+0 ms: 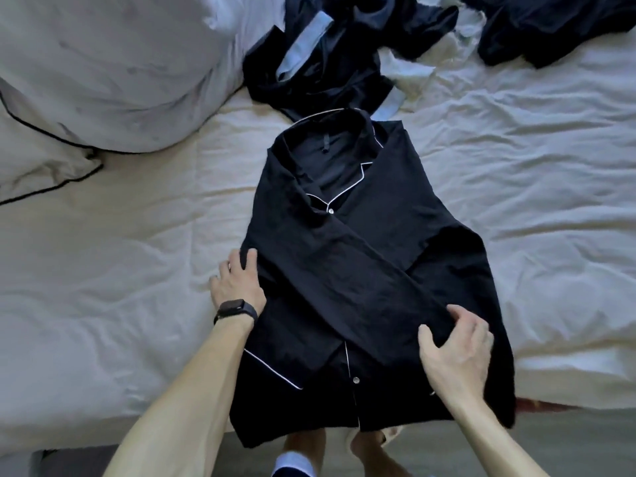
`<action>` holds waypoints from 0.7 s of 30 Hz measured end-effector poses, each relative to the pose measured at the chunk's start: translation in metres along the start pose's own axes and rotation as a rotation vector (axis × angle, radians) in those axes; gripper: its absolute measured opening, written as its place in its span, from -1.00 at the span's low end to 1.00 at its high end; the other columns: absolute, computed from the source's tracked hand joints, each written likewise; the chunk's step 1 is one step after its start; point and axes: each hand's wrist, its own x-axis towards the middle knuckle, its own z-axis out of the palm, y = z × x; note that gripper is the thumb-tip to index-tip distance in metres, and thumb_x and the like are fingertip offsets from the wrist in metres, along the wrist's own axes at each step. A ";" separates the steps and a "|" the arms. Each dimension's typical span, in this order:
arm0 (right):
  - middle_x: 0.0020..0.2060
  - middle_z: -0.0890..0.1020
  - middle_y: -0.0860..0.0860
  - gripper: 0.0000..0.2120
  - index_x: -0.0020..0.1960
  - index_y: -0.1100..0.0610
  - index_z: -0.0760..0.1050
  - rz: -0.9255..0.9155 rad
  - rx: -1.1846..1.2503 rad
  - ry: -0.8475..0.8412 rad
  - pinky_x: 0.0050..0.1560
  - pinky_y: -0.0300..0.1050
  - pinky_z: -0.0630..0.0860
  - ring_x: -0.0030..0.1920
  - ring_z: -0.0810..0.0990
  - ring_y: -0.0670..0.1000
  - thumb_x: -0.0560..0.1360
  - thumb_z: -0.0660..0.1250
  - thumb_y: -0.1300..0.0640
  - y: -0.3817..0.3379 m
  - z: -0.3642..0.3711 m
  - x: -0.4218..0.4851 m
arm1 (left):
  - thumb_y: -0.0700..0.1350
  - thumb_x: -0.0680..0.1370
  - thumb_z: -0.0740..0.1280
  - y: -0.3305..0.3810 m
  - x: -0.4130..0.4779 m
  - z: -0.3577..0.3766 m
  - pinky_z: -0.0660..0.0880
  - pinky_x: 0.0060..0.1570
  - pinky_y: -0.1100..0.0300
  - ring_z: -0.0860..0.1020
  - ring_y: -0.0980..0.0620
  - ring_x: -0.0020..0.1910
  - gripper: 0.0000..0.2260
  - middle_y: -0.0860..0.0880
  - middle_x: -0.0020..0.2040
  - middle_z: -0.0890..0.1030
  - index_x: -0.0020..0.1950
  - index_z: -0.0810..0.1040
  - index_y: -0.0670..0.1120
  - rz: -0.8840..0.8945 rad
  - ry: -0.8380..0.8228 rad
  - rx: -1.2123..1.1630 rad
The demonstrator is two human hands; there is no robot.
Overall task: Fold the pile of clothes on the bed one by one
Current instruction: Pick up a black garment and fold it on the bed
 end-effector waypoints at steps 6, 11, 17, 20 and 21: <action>0.31 0.53 0.05 -0.49 0.41 0.14 0.41 -0.314 -0.063 -0.279 0.32 0.05 0.38 0.34 0.41 0.12 0.53 0.41 -0.01 -0.136 0.068 0.057 | -0.10 0.48 0.37 -0.021 0.040 0.012 0.44 0.02 0.04 0.45 -0.09 0.20 -0.54 -0.04 0.32 0.41 0.37 0.39 0.06 0.164 0.048 -0.016; 0.39 0.48 0.08 -0.41 0.50 0.12 0.31 -0.371 -0.132 -0.426 0.36 0.06 0.40 0.41 0.39 0.13 0.57 0.32 -0.12 -0.236 0.130 0.120 | -0.27 0.17 0.54 -0.049 0.053 0.029 0.45 -0.44 0.11 0.54 -0.13 -0.30 -0.58 -0.04 -0.16 0.55 0.00 0.63 -0.03 0.206 0.195 -0.284; 0.17 0.61 0.05 -0.51 0.32 0.10 0.45 -0.212 -0.266 -0.454 0.16 0.01 0.45 0.28 0.53 0.15 0.55 0.31 -0.21 -0.306 0.175 0.153 | -0.18 0.58 0.21 -0.074 0.054 0.033 0.51 -0.12 0.09 0.57 -0.05 0.03 -0.71 0.12 0.17 0.56 0.23 0.51 0.11 -0.140 -0.039 -0.845; -0.17 0.61 0.00 -0.80 -0.11 0.08 0.50 -0.203 -0.139 -0.503 -0.05 -0.07 0.47 0.02 0.61 0.09 0.57 0.36 -0.03 -0.329 0.186 0.159 | -0.19 0.57 0.24 -0.085 0.062 0.038 0.50 -0.08 0.33 0.59 0.10 0.03 -0.74 0.19 0.03 0.64 0.11 0.59 0.13 -0.287 -0.079 -1.111; -0.18 0.63 -0.02 -0.82 -0.11 0.09 0.52 -0.198 -0.053 -0.517 -0.01 -0.07 0.54 -0.02 0.63 0.06 0.57 0.37 0.00 -0.339 0.190 0.159 | -0.19 0.58 0.26 -0.089 0.065 0.040 0.43 -0.13 0.47 0.59 0.14 0.01 -0.75 0.21 -0.03 0.63 0.07 0.61 0.14 -0.328 -0.103 -1.206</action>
